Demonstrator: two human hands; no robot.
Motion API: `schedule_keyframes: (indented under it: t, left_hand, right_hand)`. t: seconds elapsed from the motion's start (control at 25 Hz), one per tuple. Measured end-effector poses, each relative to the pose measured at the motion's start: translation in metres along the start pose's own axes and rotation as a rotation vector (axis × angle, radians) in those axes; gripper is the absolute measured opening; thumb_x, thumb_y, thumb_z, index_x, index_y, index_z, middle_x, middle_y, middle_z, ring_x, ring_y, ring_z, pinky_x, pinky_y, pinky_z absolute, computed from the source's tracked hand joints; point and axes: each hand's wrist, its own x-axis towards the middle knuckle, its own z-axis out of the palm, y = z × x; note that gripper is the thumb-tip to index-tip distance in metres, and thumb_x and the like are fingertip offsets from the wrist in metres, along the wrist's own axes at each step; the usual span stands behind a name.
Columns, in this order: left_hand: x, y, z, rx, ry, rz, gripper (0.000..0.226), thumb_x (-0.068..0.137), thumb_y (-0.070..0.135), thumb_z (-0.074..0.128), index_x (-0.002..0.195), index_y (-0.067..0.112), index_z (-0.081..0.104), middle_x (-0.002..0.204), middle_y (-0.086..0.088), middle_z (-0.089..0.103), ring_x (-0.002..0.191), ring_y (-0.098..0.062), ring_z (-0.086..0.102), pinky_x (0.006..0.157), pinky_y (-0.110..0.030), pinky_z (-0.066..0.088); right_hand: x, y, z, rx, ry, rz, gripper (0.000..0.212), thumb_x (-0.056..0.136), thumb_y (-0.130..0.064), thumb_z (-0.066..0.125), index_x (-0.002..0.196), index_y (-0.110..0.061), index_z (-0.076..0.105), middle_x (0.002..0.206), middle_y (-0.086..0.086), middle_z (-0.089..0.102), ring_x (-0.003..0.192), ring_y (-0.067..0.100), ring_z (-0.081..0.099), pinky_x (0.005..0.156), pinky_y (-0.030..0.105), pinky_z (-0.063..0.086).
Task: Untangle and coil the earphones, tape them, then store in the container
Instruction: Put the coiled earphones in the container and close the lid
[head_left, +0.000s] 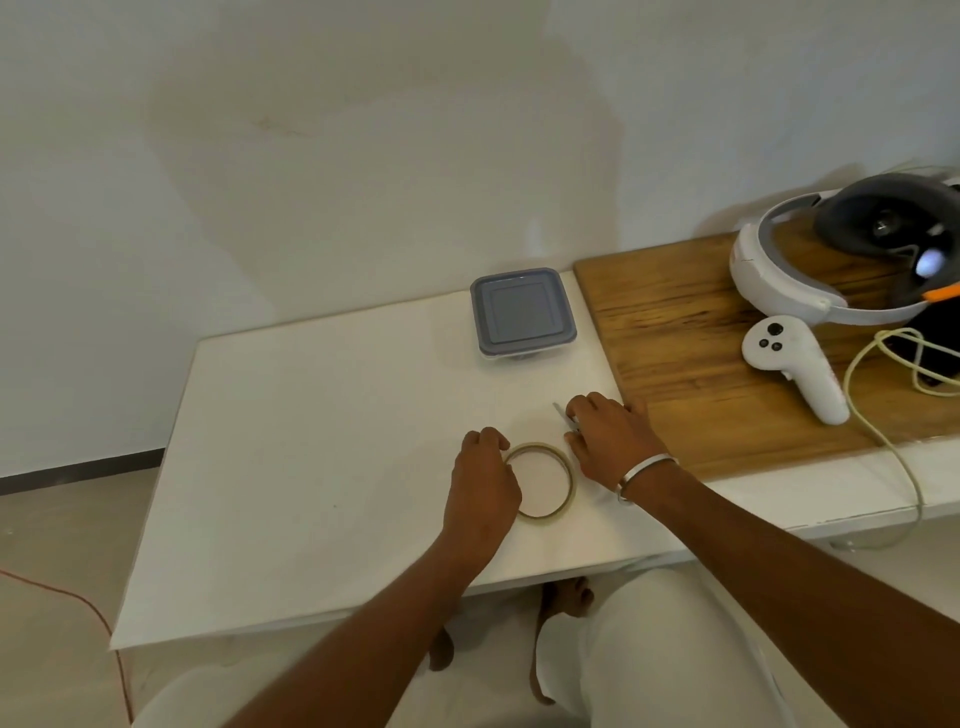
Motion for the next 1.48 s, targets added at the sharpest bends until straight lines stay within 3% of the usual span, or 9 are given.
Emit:
schedule_keyframes:
  t: [0.28,0.56,0.68,0.84,1.04,1.32,1.48]
  left_hand:
    - [0.025,0.020,0.012,0.113,-0.065,0.163,0.035,0.090,-0.004,0.055,0.122,0.011,0.054,0.125,-0.007,0.052,0.107,-0.019,0.055,0.087,-0.024,0.048]
    - [0.046,0.031,0.018,0.116,-0.113,0.243,0.043,0.088,-0.007,0.054,0.127,0.012,0.049,0.130,-0.007,0.048,0.112,-0.019,0.053,0.090,-0.024,0.044]
    - [0.052,0.031,0.015,0.109,-0.130,0.265,0.042,0.090,-0.002,0.056,0.129,0.013,0.048,0.131,-0.006,0.047,0.114,-0.020,0.053,0.094,-0.026,0.044]
    - [0.056,0.031,0.013,0.145,-0.151,0.288,0.042,0.091,0.005,0.058,0.131,0.014,0.046,0.133,-0.003,0.046,0.117,-0.020,0.053,0.102,-0.039,0.044]
    - [0.059,0.022,0.012,0.220,-0.193,0.378,0.045,0.093,0.011,0.058,0.136,0.012,0.044,0.138,-0.005,0.042,0.120,-0.020,0.051,0.099,-0.028,0.047]
    - [0.062,0.014,0.006,0.315,-0.194,0.414,0.052,0.092,0.029,0.059,0.137,0.012,0.042,0.138,-0.004,0.041,0.120,-0.021,0.049,0.099,-0.032,0.047]
    - [0.059,0.007,0.001,0.376,-0.149,0.434,0.053,0.094,0.044,0.050,0.139,0.015,0.042,0.140,-0.003,0.040,0.126,-0.022,0.040,0.104,-0.036,0.037]
  right_hand:
    - [-0.001,0.006,-0.003,-0.016,-0.005,0.174,0.029,0.090,-0.018,0.048,0.119,-0.014,0.044,0.114,0.005,0.055,0.094,0.025,0.060,0.088,0.038,0.032]
    - [-0.006,0.002,-0.008,-0.152,0.012,0.161,0.027,0.086,-0.004,0.044,0.112,-0.012,0.047,0.108,0.007,0.057,0.090,0.025,0.062,0.089,0.038,0.030]
    - [-0.006,0.002,-0.008,-0.172,0.027,0.139,0.025,0.087,-0.006,0.044,0.111,-0.012,0.048,0.107,0.007,0.057,0.091,0.025,0.061,0.087,0.036,0.033]
    - [-0.003,0.001,-0.009,-0.143,0.031,0.110,0.027,0.086,-0.006,0.045,0.113,-0.010,0.049,0.110,0.009,0.054,0.095,0.025,0.058,0.087,0.033,0.038]
    - [0.001,-0.002,-0.013,-0.124,0.040,0.072,0.032,0.085,-0.007,0.048,0.117,-0.009,0.049,0.116,0.011,0.049,0.096,0.026,0.056,0.086,0.034,0.040]
    - [0.006,-0.005,-0.014,-0.133,0.060,0.038,0.034,0.085,-0.010,0.046,0.119,-0.012,0.048,0.119,0.009,0.047,0.103,0.025,0.051,0.088,0.035,0.039]
    - [0.008,-0.009,-0.010,-0.095,0.040,-0.001,0.038,0.088,-0.015,0.047,0.125,-0.014,0.046,0.129,0.008,0.044,0.115,0.026,0.045,0.095,0.037,0.038]
